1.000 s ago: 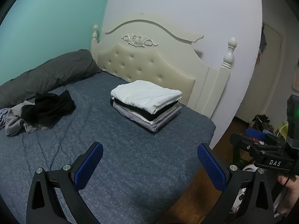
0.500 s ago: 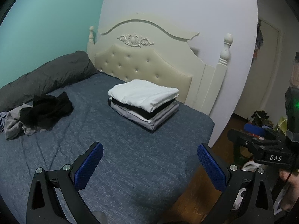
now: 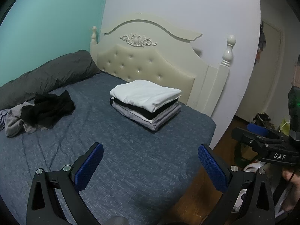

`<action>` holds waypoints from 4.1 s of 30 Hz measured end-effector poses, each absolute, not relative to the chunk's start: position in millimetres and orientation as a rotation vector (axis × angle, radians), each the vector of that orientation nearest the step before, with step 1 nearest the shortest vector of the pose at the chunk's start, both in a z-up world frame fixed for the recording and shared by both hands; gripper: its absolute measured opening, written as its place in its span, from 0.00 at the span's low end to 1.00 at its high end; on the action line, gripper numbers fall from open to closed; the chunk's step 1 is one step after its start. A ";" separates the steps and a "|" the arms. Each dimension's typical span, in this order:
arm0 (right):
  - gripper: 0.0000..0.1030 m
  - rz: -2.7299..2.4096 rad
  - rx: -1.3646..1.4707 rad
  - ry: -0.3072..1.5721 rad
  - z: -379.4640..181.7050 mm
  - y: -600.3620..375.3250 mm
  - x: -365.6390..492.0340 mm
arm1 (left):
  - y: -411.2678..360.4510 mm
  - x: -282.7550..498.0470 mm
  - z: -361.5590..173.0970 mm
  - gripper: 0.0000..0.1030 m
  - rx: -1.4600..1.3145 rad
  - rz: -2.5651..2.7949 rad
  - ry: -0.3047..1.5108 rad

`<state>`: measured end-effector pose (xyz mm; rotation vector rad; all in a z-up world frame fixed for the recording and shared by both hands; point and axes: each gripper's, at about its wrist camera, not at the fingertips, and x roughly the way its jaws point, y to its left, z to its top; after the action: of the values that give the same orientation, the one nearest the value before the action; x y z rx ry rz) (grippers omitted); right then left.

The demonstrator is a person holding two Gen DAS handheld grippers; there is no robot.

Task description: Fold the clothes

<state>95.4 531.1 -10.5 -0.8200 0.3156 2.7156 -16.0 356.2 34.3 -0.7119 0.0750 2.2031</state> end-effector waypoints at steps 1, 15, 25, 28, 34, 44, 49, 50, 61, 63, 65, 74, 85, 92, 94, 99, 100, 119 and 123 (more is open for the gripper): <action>0.99 2.716 -0.821 0.315 -10.6 531.1 95.3 | 355.9 -16.2 34.1 1.00 -0.713 2.201 0.072; 0.99 2.719 -0.823 0.307 -9.1 528.9 94.3 | 357.7 -14.3 36.8 1.00 -0.704 2.179 0.081; 0.99 2.720 -0.825 0.306 -7.6 530.7 92.1 | 359.5 -12.7 37.0 1.00 -0.710 2.152 0.091; 0.99 2.720 -0.822 0.306 -7.2 531.0 92.4 | 359.1 -12.5 37.0 1.00 -0.705 2.153 0.090; 0.99 2.723 -0.819 0.308 -7.0 531.4 91.3 | 359.0 -14.1 36.5 1.00 -0.706 2.180 0.101; 0.99 2.718 -0.820 0.300 -8.0 529.7 92.9 | 359.6 -15.2 35.1 1.00 -0.715 2.193 0.113; 1.00 2.717 -0.821 0.300 -9.1 529.4 93.8 | 361.0 -14.2 34.4 1.00 -0.711 2.197 0.121; 0.99 2.717 -0.821 0.300 -9.3 529.4 94.1 | 361.0 -14.0 34.5 1.00 -0.709 2.199 0.122; 1.00 2.712 -0.811 0.311 -9.9 528.9 96.9 | 359.6 -13.5 36.6 1.00 -0.697 2.208 0.118; 1.00 2.714 -0.814 0.307 -10.3 528.1 96.9 | 359.6 -13.5 36.6 1.00 -0.696 2.209 0.116; 1.00 2.714 -0.820 0.305 -10.9 527.7 97.2 | 359.7 -13.3 36.7 1.00 -0.698 2.211 0.114; 1.00 2.711 -0.826 0.304 -12.2 526.1 98.3 | 359.0 -12.9 37.5 1.00 -0.699 2.221 0.120; 1.00 2.714 -0.827 0.304 -12.6 526.4 98.4 | 359.2 -12.8 37.3 1.00 -0.705 2.209 0.109; 1.00 2.716 -0.835 0.308 -13.7 526.3 97.5 | 358.4 -12.4 38.8 1.00 -0.701 2.213 0.103; 1.00 2.717 -0.836 0.307 -13.4 526.2 97.4 | 358.1 -12.1 39.3 1.00 -0.699 2.215 0.102; 1.00 2.720 -0.838 0.307 -12.2 525.9 97.3 | 358.6 -11.7 39.7 1.00 -0.699 2.214 0.105; 1.00 2.721 -0.838 0.307 -12.0 525.9 97.3 | 358.9 -11.6 39.8 1.00 -0.700 2.213 0.106; 1.00 2.728 -0.834 0.304 -8.7 526.7 96.7 | 360.6 -11.0 40.5 1.00 -0.702 2.205 0.114; 1.00 2.727 -0.839 0.306 -9.3 526.4 96.5 | 359.8 -11.3 40.9 1.00 -0.702 2.207 0.115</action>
<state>96.5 526.4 -9.3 -0.8393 0.3062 2.7267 -11.3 359.8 40.9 -0.7023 0.1150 2.2074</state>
